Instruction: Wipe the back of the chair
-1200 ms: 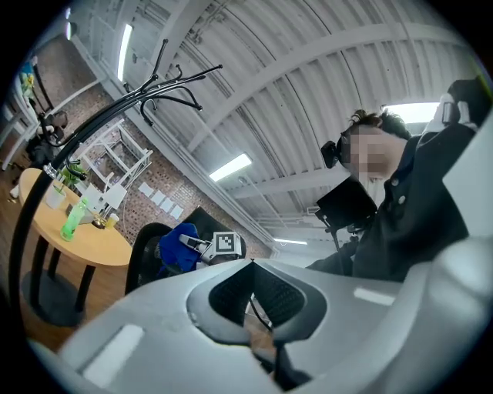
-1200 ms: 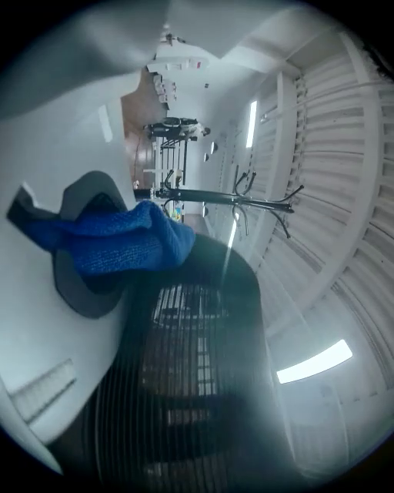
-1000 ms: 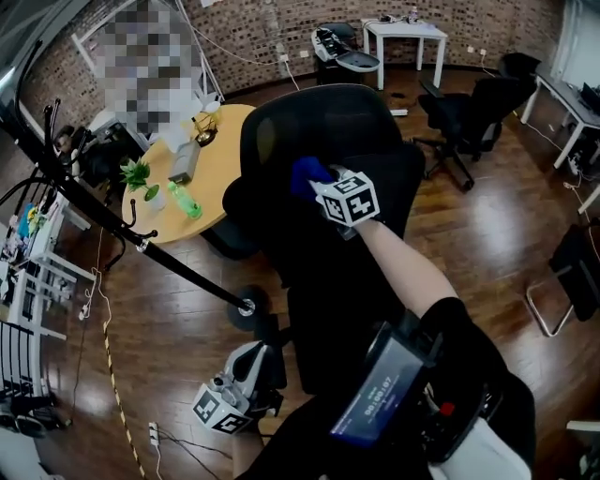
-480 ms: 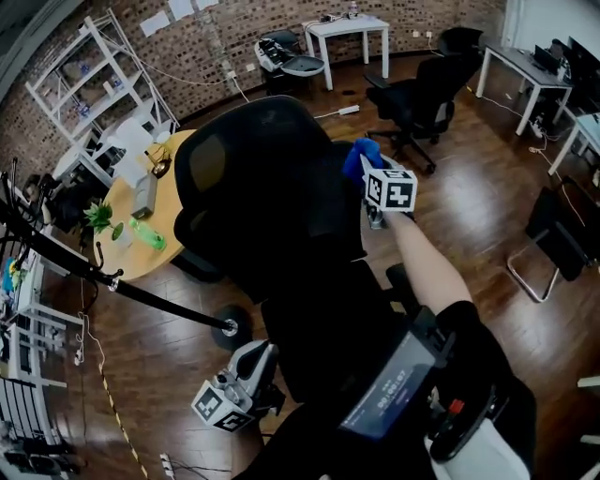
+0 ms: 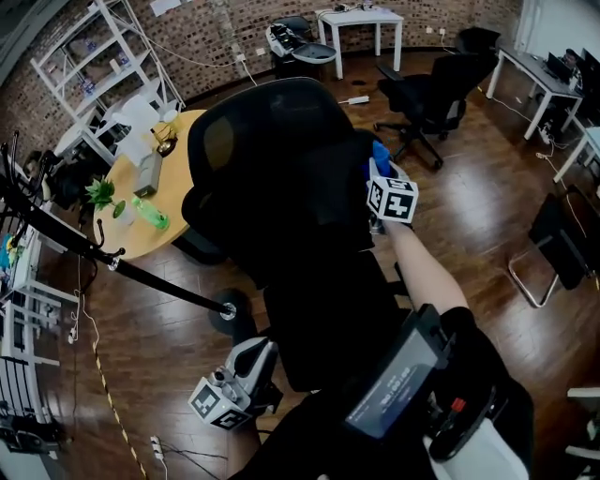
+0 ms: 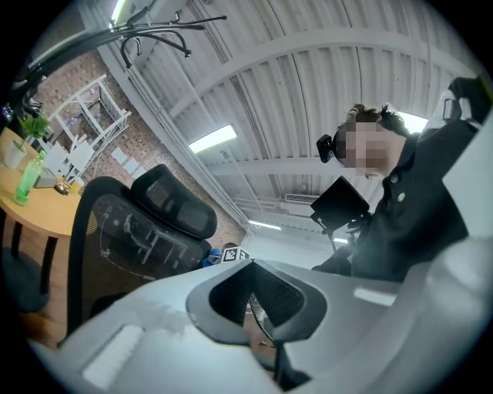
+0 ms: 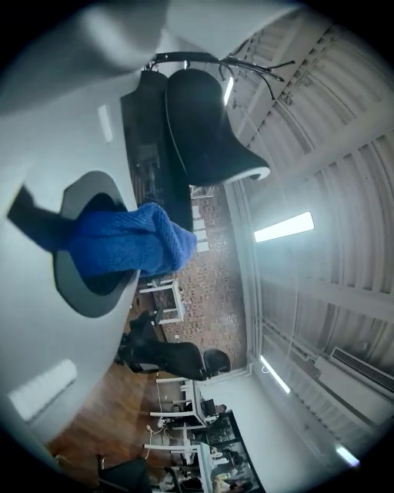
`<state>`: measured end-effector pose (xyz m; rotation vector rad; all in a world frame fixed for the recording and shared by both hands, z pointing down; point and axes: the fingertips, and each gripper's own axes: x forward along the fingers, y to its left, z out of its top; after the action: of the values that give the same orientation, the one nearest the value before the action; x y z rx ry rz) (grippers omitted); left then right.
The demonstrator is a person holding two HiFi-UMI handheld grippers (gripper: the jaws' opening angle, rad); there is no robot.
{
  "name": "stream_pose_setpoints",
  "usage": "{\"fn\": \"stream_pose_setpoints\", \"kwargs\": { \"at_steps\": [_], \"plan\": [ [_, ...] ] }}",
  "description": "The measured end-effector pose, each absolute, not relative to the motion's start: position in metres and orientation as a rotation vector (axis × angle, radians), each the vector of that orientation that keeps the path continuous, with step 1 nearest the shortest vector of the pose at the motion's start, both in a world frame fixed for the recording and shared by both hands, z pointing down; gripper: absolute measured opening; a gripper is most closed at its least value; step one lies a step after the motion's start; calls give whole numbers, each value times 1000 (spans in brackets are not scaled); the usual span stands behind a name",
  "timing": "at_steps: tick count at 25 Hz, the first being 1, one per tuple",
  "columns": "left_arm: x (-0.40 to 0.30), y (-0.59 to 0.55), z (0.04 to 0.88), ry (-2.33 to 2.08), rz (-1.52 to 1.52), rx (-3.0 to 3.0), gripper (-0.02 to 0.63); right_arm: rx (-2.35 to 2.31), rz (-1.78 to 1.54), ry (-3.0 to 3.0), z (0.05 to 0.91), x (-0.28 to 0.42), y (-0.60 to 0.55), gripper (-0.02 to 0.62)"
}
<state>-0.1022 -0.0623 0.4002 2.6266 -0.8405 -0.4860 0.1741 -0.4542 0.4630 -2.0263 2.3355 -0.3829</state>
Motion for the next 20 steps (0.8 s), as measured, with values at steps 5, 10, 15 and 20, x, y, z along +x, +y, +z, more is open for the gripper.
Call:
{"fn": "stream_pose_setpoints", "kwargs": {
  "at_steps": [5, 10, 15, 20],
  "plan": [
    [-140, -50, 400, -962, -514, 2575, -6, -1940, -384, 2429, 485, 85, -451, 29],
    [-176, -33, 407, -1081, -539, 2514, -6, -1746, -358, 2570, 496, -9, -434, 29],
    [-201, -16, 411, -1177, -550, 2482, -6, -1531, -347, 2734, 505, -102, -417, 29],
    [-222, 4, 410, -1274, -548, 2458, -6, -1346, -366, 2871, 516, -181, -391, 29]
  ]
}}
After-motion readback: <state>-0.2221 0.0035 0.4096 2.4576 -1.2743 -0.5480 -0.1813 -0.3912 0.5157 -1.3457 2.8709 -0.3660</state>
